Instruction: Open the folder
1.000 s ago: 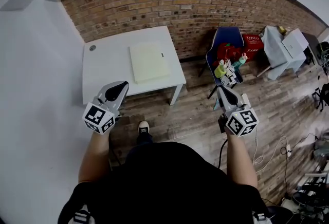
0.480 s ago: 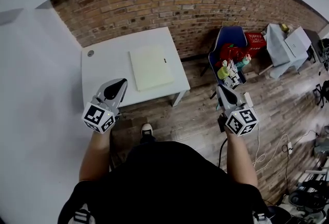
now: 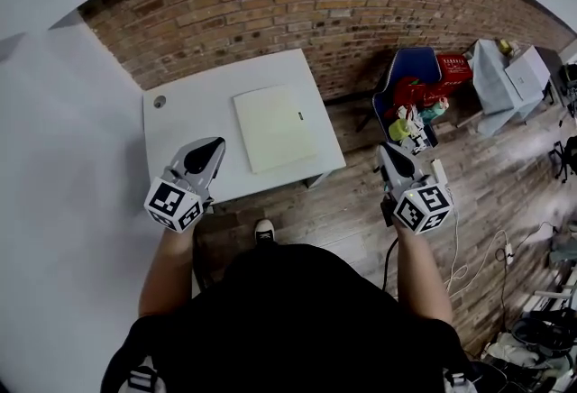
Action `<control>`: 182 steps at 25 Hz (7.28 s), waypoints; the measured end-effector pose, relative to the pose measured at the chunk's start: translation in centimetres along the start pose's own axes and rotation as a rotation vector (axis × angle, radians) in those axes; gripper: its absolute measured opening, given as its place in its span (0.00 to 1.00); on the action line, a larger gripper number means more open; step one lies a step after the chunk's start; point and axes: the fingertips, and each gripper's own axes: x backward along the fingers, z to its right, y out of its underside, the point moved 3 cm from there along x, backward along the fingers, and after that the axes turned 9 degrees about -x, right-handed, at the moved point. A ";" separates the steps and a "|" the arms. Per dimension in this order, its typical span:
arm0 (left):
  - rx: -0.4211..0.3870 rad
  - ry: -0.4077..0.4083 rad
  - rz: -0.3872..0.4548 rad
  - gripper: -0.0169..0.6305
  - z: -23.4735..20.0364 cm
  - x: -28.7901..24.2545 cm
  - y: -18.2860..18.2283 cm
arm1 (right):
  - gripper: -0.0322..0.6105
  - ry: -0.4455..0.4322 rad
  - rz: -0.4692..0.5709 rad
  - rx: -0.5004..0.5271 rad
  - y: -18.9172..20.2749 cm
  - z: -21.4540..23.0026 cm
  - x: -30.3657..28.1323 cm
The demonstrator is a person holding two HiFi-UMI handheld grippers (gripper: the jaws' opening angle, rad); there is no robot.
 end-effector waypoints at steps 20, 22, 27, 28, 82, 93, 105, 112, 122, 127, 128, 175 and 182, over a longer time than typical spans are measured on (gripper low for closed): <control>-0.040 0.063 0.011 0.03 -11.9 -4.3 1.0 | 0.05 0.034 0.010 0.015 -2.2 -1.2 -11.0; -0.044 0.059 0.015 0.03 -12.5 -4.2 1.3 | 0.05 0.016 0.001 0.028 -2.2 -1.9 -11.9; -0.021 0.052 0.007 0.03 -13.8 -3.7 2.4 | 0.05 0.001 -0.014 0.052 -2.0 -3.1 -13.5; -0.016 0.050 0.005 0.03 -13.9 -3.5 2.6 | 0.05 0.001 -0.016 0.057 -2.1 -3.3 -13.8; 0.029 -0.062 -0.050 0.03 -6.8 -9.5 2.4 | 0.05 -0.105 -0.041 0.056 -2.7 5.6 -12.2; -0.029 0.022 -0.089 0.03 -2.5 -14.3 6.0 | 0.05 -0.084 -0.094 0.031 0.2 6.0 -10.7; -0.056 0.089 -0.175 0.03 1.9 -18.6 10.7 | 0.05 -0.049 -0.144 0.004 4.0 6.1 -8.9; -0.070 0.122 -0.220 0.03 4.5 -20.8 13.6 | 0.05 -0.024 -0.162 -0.015 5.6 6.2 -7.6; -0.094 0.204 -0.311 0.13 9.3 -23.3 18.1 | 0.05 0.006 -0.177 -0.034 7.0 7.0 -5.5; -0.119 0.206 -0.381 0.29 11.1 -24.2 20.2 | 0.05 0.030 -0.177 -0.042 6.8 8.1 -4.5; -0.125 0.212 -0.397 0.32 11.6 -24.3 20.7 | 0.05 0.033 -0.178 -0.045 6.9 8.3 -4.3; -0.456 0.173 -0.651 0.47 17.7 -28.5 32.2 | 0.05 -0.055 -0.328 -0.082 9.0 11.3 -2.4; -0.461 0.174 -0.622 0.35 18.2 -28.2 31.6 | 0.05 -0.066 -0.329 -0.079 8.9 10.9 -2.4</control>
